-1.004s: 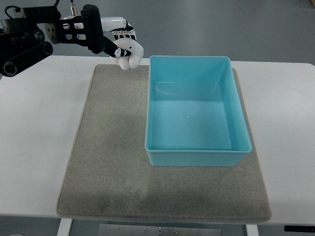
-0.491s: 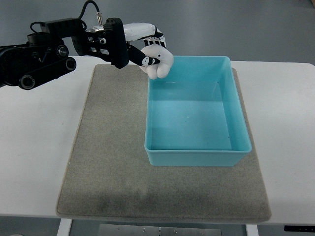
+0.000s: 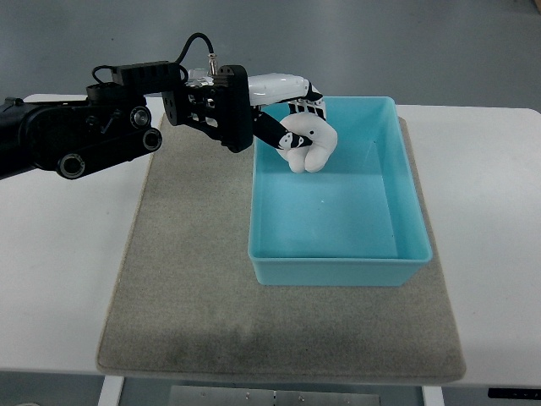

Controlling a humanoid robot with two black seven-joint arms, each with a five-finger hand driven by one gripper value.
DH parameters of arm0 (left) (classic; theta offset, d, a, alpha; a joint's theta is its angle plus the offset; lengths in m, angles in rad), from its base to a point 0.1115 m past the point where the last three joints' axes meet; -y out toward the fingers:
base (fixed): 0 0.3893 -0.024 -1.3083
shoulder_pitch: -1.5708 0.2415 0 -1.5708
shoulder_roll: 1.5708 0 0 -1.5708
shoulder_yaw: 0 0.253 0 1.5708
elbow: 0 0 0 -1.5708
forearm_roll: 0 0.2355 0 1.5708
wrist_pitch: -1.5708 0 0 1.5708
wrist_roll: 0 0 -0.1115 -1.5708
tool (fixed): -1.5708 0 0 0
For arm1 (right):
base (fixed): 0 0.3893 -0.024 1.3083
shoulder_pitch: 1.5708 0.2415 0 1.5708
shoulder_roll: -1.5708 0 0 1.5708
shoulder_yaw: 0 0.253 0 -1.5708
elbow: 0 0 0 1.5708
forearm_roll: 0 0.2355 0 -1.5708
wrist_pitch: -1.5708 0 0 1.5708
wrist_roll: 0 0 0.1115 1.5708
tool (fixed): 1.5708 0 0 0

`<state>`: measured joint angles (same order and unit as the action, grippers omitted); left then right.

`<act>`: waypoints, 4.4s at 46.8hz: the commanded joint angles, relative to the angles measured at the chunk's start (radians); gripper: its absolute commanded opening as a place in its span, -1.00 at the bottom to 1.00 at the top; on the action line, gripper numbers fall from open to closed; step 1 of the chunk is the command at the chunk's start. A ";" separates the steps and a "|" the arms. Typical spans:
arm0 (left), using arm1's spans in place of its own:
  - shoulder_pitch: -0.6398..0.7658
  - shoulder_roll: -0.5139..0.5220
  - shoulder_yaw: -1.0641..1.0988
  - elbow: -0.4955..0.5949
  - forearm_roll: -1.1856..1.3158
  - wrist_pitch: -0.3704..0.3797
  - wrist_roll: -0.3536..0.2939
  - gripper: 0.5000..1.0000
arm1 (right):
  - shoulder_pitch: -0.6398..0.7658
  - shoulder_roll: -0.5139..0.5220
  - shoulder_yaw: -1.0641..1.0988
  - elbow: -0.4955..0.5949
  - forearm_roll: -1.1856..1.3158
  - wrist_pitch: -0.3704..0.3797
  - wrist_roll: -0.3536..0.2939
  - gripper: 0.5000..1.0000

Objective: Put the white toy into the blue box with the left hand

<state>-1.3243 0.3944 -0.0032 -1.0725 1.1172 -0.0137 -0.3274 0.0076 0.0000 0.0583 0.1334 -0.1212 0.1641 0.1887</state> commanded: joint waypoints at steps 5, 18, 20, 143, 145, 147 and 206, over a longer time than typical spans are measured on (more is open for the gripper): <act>0.028 -0.019 0.002 0.000 0.001 -0.005 -0.001 -0.76 | 0.000 0.000 0.000 0.000 0.000 0.000 0.000 0.74; 0.048 -0.022 0.002 0.005 0.000 -0.017 0.001 -0.21 | 0.000 0.000 0.000 0.000 0.000 0.000 0.000 0.74; 0.054 -0.026 0.002 0.005 0.000 -0.017 0.001 -0.06 | 0.000 0.000 0.000 0.000 0.000 0.000 0.000 0.74; 0.142 -0.126 -0.301 0.631 -1.430 -0.092 0.110 0.84 | 0.000 0.000 0.000 0.000 0.000 0.000 0.000 0.74; 0.152 -0.126 -0.299 0.637 -1.430 -0.133 0.107 0.88 | 0.000 0.000 0.000 0.000 0.000 0.000 0.000 0.74; 0.166 -0.126 -0.301 0.646 -1.430 -0.176 0.105 0.99 | 0.000 0.000 0.000 0.000 0.000 0.000 0.000 0.74; 0.247 -0.172 -0.356 0.683 -1.416 -0.239 0.091 0.99 | 0.000 0.000 0.000 0.000 0.000 0.000 0.000 0.74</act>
<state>-1.0783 0.2226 -0.3602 -0.3900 -0.2994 -0.2547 -0.2362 0.0076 0.0000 0.0583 0.1335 -0.1212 0.1641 0.1887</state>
